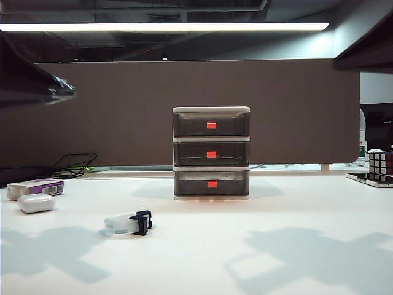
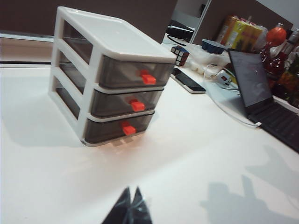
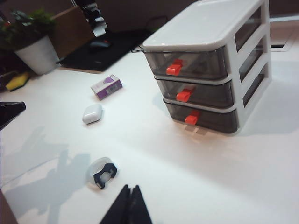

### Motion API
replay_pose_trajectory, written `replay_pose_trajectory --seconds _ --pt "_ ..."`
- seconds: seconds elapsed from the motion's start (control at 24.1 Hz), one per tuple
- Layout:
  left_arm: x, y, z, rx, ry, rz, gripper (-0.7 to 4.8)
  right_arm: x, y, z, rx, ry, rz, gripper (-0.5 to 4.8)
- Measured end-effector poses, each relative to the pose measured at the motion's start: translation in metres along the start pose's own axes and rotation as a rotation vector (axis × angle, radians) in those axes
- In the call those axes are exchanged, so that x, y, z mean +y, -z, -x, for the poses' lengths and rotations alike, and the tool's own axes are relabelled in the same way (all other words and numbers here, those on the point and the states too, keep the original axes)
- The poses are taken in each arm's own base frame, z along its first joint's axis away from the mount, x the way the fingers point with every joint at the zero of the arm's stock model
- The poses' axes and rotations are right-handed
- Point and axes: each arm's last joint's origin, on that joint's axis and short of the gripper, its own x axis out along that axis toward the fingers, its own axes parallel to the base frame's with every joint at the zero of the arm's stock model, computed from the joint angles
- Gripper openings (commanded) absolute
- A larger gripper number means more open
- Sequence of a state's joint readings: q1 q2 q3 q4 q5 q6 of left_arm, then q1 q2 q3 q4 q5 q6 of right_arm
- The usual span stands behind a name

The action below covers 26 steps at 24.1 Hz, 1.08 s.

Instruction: Open the second layer of the drawer on the table, pick up the transparent tape on the table and put it in, and finally close the drawer.

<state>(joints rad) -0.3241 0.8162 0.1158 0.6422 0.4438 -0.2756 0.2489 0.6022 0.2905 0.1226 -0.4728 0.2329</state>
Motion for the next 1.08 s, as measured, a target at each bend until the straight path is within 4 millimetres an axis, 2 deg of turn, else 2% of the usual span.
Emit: replay_pose_trajectory --seconds 0.17,0.25,0.37,0.46,0.67,0.79,0.91,1.0,1.08 --pt "0.007 0.003 -0.012 0.005 0.001 -0.01 0.46 -0.001 -0.006 -0.021 0.046 -0.015 0.007 -0.05" --pt "0.008 0.003 -0.02 0.004 0.013 -0.014 0.95 -0.002 -0.01 -0.03 0.064 -0.02 0.007 -0.05" --pt "0.01 0.005 -0.03 -0.002 0.109 -0.031 0.93 -0.01 -0.022 -0.053 0.097 -0.011 -0.005 -0.05" --pt "0.01 0.0 -0.032 -0.035 0.126 -0.045 0.93 -0.012 -0.024 -0.061 0.123 -0.025 0.007 -0.05" --pt "0.008 -0.007 -0.037 -0.103 0.02 0.003 0.89 -0.018 -0.032 -0.08 0.155 -0.049 0.042 -0.05" --pt "0.001 -0.007 -0.047 -0.101 0.0 -0.009 0.89 -0.022 -0.037 -0.092 0.169 -0.052 0.057 -0.05" --pt "-0.014 -0.001 -0.064 -0.055 0.031 -0.058 0.89 -0.026 -0.038 -0.101 0.177 -0.054 0.06 -0.05" --pt "-0.028 0.005 -0.076 -0.034 0.012 -0.094 0.89 -0.029 -0.04 -0.108 0.182 -0.06 0.061 -0.05" --pt "-0.051 0.018 -0.095 -0.013 -0.105 -0.173 0.89 -0.032 -0.04 -0.116 0.197 -0.061 0.054 -0.05"
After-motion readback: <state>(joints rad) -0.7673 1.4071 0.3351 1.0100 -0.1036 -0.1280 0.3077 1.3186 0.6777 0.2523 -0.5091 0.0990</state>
